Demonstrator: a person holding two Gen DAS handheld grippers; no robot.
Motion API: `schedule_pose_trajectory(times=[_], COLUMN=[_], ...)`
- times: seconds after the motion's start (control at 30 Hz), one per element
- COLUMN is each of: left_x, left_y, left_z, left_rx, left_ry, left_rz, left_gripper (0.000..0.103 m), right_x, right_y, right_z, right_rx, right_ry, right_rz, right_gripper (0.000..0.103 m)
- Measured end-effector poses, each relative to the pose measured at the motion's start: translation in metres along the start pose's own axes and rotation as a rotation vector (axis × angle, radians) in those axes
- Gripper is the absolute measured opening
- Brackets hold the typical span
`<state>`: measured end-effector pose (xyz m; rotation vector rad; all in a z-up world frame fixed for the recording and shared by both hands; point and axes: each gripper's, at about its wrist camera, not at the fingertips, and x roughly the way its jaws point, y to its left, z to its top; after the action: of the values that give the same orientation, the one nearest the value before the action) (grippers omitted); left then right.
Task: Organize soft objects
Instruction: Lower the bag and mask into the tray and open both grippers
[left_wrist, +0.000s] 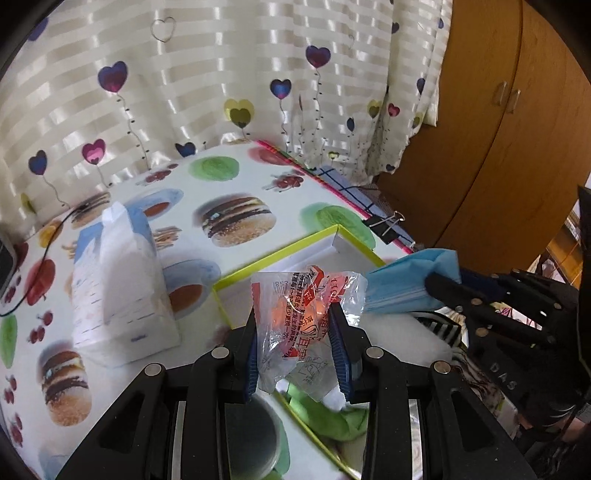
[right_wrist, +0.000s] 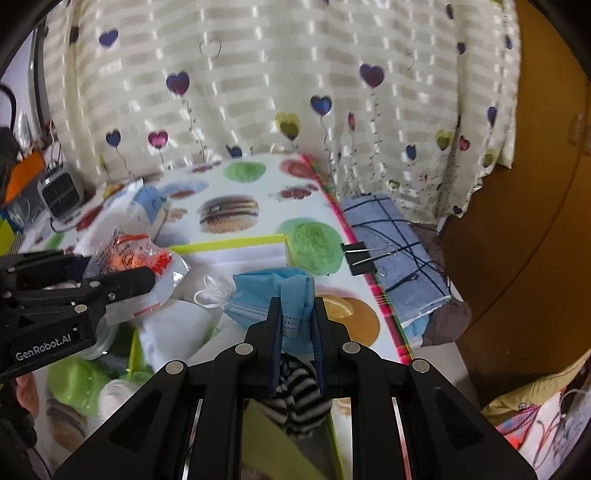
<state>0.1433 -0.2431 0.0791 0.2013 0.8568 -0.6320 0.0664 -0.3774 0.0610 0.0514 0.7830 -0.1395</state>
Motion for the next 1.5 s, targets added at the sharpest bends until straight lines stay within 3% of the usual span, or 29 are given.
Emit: schedule_pose_trajectory(times=[0.33, 0.57, 0.73, 0.97, 1.27, 1.5], left_x=[0.018, 0.018, 0.014, -0.002, -0.015, -0.029], left_y=[-0.004, -0.003, -0.003, -0.006, -0.009, -0.005], left_z=[-0.003, -0.005, -0.007, -0.011, -0.010, -0.017], left_rx=[-0.009, -0.027, -0.041, -0.041, -0.048, -0.048], left_ry=[0.039, 0.052, 0.046, 0.022, -0.010, -0.016], left_rz=[0.006, 0.023, 0.022, 0.016, -0.054, -0.004], left_gripper=[0.033, 0.045, 0.056, 0.062, 0.066, 0.069], right_x=[0.021, 0.016, 0.009, -0.003, -0.023, -0.030], right_y=[0.001, 0.002, 0.006, 0.008, 0.009, 0.004], right_z=[-0.002, -0.004, -0.006, -0.009, -0.016, -0.024], right_rx=[-0.027, -0.027, -0.035, -0.012, 0.005, 0.035], right_ry=[0.035, 0.018, 0.002, -0.014, -0.038, -0.038], right_rz=[0.030, 0.047, 0.056, 0.081, 0.057, 0.048], right_gripper=[0.017, 0.024, 0.043, 0.044, 0.044, 0.044])
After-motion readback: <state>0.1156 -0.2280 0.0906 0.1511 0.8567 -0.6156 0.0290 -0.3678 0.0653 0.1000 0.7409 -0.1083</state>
